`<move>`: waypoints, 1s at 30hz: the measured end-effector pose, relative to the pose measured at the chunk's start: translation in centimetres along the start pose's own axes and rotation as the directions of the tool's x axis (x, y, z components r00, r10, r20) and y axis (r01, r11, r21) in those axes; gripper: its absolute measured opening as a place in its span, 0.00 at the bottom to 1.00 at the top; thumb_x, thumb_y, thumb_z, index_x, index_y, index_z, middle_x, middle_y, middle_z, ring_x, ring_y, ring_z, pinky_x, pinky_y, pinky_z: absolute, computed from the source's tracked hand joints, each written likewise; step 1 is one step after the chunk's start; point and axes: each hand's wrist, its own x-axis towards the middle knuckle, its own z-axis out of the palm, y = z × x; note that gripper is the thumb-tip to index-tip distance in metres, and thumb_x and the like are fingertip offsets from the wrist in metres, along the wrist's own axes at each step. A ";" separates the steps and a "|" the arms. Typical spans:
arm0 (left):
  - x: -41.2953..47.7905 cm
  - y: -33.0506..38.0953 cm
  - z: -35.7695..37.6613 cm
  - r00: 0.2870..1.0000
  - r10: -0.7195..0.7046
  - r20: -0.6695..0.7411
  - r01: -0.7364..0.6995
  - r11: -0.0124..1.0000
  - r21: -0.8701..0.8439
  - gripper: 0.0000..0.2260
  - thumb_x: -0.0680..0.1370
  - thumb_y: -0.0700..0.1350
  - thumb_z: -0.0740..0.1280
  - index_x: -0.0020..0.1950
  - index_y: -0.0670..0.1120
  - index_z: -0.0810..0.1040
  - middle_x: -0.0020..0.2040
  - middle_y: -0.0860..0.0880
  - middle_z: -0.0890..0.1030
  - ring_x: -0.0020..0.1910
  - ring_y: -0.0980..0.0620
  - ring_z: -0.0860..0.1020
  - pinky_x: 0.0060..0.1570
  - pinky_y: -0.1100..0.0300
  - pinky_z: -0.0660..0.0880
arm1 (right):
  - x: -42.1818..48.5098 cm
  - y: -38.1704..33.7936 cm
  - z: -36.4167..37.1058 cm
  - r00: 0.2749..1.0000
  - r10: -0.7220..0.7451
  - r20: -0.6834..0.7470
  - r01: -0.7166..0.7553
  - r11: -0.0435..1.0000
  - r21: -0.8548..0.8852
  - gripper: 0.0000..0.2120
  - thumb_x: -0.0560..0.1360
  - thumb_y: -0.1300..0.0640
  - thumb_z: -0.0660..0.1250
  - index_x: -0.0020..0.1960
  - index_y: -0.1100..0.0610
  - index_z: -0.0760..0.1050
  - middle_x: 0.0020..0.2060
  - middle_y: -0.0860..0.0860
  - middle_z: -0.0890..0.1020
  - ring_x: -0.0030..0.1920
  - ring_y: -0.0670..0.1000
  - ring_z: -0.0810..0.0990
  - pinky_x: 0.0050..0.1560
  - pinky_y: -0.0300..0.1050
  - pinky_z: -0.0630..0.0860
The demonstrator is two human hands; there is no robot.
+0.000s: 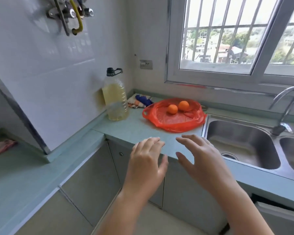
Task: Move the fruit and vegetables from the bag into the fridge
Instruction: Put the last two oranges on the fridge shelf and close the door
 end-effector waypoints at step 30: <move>30.5 -22.2 28.7 0.948 0.120 0.296 -0.045 0.968 -0.248 0.18 0.72 0.49 0.58 0.56 0.42 0.78 0.57 0.43 0.79 0.58 0.43 0.76 0.58 0.48 0.71 | 28.1 22.3 22.0 0.934 0.355 0.046 -0.341 0.922 -0.185 0.18 0.66 0.59 0.74 0.55 0.59 0.78 0.48 0.54 0.81 0.48 0.59 0.80 0.45 0.51 0.77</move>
